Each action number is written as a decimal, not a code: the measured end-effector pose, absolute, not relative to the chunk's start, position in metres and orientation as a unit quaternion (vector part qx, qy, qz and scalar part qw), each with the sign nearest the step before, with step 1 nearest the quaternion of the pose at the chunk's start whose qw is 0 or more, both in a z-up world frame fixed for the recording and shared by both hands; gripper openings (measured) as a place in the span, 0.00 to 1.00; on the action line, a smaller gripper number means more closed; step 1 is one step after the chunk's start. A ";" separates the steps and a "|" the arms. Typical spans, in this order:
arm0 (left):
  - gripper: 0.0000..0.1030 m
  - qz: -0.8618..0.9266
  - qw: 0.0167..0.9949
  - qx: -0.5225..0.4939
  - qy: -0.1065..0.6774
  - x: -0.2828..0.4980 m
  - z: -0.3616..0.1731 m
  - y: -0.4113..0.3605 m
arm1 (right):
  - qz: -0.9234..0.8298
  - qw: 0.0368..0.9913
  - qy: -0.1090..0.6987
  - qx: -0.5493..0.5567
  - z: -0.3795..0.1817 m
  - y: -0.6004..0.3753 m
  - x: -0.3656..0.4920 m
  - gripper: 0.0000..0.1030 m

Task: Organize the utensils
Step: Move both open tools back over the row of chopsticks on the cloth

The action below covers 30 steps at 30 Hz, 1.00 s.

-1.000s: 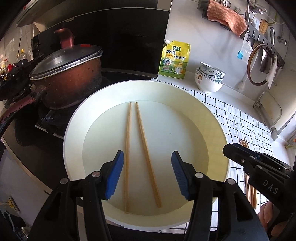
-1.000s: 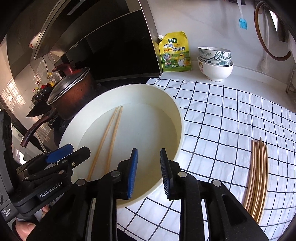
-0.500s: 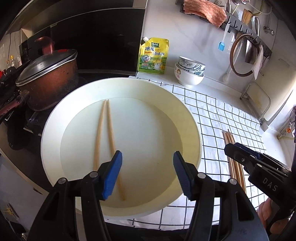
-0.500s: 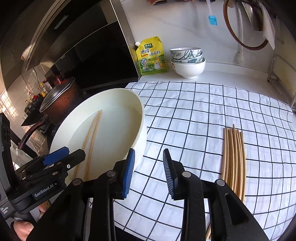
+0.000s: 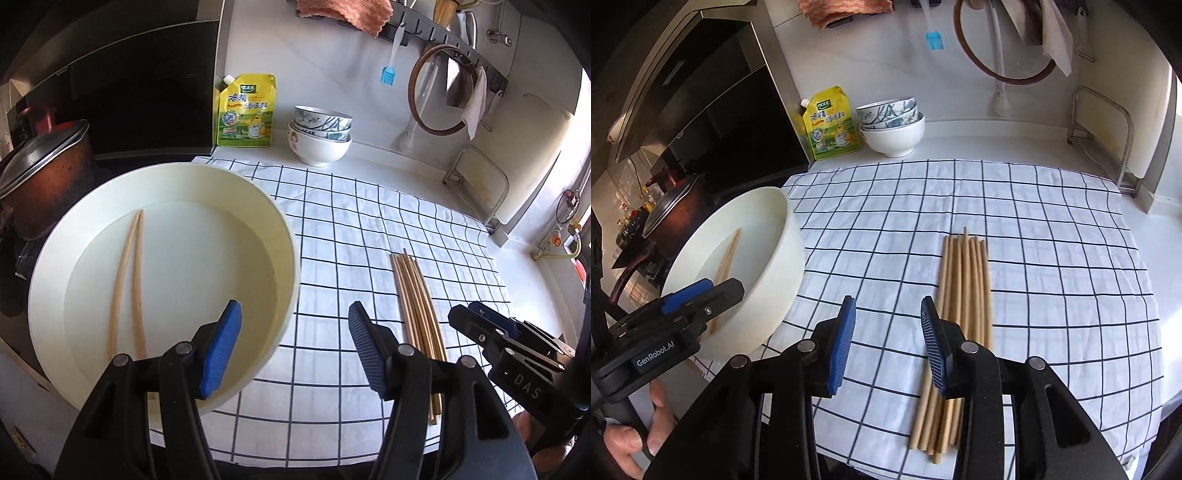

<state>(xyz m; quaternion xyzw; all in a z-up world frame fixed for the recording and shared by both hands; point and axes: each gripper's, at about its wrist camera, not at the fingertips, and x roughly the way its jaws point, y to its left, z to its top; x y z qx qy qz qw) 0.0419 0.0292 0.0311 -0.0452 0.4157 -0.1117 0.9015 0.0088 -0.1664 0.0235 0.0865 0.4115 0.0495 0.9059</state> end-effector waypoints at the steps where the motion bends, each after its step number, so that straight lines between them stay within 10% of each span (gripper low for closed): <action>1: 0.58 -0.115 0.901 -0.044 0.416 0.042 0.032 0.025 | 0.045 0.907 0.410 0.089 0.024 -0.172 0.007 0.36; 30: 0.60 -0.151 0.874 0.005 0.463 0.029 -0.008 -0.074 | 0.000 0.888 0.447 0.109 -0.039 -0.254 -0.006 0.38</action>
